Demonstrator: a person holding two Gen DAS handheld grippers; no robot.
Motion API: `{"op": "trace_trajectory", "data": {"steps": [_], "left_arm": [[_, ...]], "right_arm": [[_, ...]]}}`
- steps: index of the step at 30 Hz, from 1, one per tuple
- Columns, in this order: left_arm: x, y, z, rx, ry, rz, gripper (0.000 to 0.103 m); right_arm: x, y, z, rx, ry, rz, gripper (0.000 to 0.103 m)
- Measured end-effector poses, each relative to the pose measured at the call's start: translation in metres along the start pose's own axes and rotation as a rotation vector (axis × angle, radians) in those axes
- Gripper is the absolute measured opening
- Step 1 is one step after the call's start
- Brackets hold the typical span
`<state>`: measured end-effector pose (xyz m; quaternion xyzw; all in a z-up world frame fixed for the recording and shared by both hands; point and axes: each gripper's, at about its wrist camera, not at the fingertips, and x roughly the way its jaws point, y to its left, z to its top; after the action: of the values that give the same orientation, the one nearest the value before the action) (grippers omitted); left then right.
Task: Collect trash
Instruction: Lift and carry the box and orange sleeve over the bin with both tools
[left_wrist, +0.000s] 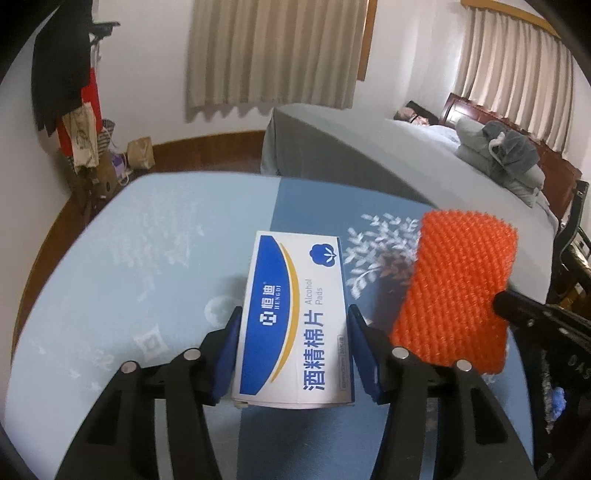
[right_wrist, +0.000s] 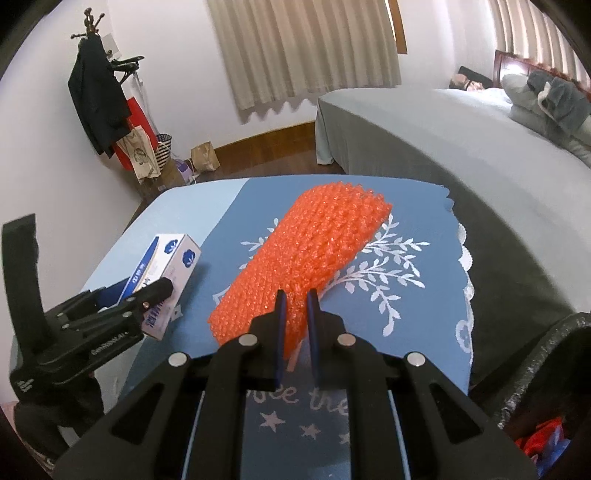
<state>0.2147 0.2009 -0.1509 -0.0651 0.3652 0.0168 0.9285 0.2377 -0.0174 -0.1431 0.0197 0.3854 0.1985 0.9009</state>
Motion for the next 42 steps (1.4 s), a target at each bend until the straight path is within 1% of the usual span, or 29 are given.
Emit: {"op": "trace_trajectory", "data": {"steps": [8, 18, 25, 30, 42], "left_arm": [[-0.032, -0.029, 0.009, 0.024, -0.038, -0.034, 0.055], [-0.068, -0.072, 0.012, 0.075, -0.089, -0.077, 0.055], [-0.094, -0.099, 0.006, 0.1, -0.102, -0.124, 0.055], [-0.11, -0.124, -0.001, 0.143, -0.107, -0.163, 0.055], [-0.147, -0.179, -0.013, 0.218, -0.14, -0.254, 0.055]], "right_arm": [[-0.035, -0.01, 0.0, 0.007, -0.049, -0.008, 0.01], [-0.093, -0.027, -0.006, 0.014, -0.11, -0.04, 0.01], [-0.136, -0.048, -0.02, 0.028, -0.139, -0.09, 0.01], [-0.166, -0.065, -0.033, 0.046, -0.164, -0.132, 0.01], [-0.221, -0.091, -0.061, 0.074, -0.206, -0.202, 0.01]]}}
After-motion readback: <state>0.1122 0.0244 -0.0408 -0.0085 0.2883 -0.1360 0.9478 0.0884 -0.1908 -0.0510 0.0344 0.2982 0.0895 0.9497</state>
